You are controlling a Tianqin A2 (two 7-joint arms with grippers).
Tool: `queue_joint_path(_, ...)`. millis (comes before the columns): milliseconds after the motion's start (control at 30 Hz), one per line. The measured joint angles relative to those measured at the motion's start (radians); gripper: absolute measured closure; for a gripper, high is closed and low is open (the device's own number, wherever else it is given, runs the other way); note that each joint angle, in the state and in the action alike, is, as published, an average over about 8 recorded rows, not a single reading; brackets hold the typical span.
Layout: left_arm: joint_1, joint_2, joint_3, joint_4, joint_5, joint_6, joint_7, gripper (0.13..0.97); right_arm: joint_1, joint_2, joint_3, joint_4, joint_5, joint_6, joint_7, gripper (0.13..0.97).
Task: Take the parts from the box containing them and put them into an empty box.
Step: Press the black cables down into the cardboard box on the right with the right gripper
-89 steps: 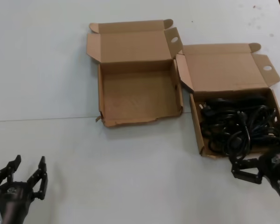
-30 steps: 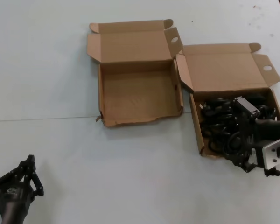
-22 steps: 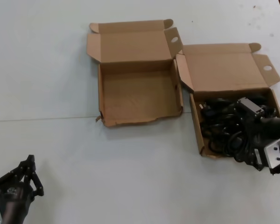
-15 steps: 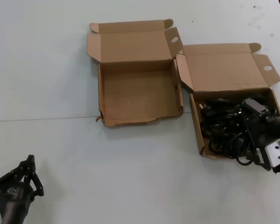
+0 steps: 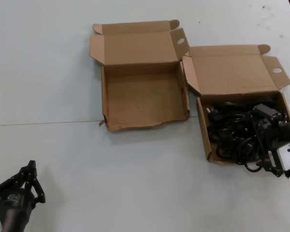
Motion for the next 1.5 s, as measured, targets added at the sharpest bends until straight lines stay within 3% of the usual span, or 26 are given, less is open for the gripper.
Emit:
queue_joint_path(300, 0.0, 0.0, 0.0, 0.0, 0.0, 0.0, 0.0, 0.941, 0.001, 0.005, 0.018, 0.004, 0.0, -0.054, 0.0, 0.253)
queue_joint_path(600, 0.0, 0.0, 0.0, 0.0, 0.0, 0.0, 0.0, 0.941, -0.01, 0.021, 0.031, 0.029, 0.005, -0.101, 0.0, 0.415)
queue_joint_path(867, 0.0, 0.0, 0.0, 0.0, 0.0, 0.0, 0.0, 0.941, -0.022, 0.005, 0.036, -0.005, 0.011, -0.09, 0.0, 0.631)
queue_joint_path(1167, 0.0, 0.0, 0.0, 0.0, 0.0, 0.0, 0.0, 0.941, -0.015, -0.027, 0.03, -0.073, 0.024, -0.046, 0.0, 0.8)
queue_joint_path(1300, 0.0, 0.0, 0.0, 0.0, 0.0, 0.0, 0.0, 0.941, -0.008, -0.031, 0.025, -0.087, 0.03, -0.037, 0.0, 0.8)
queue_joint_path(1500, 0.0, 0.0, 0.0, 0.0, 0.0, 0.0, 0.0, 0.941, 0.003, -0.028, 0.02, -0.095, 0.039, -0.032, 0.0, 0.878)
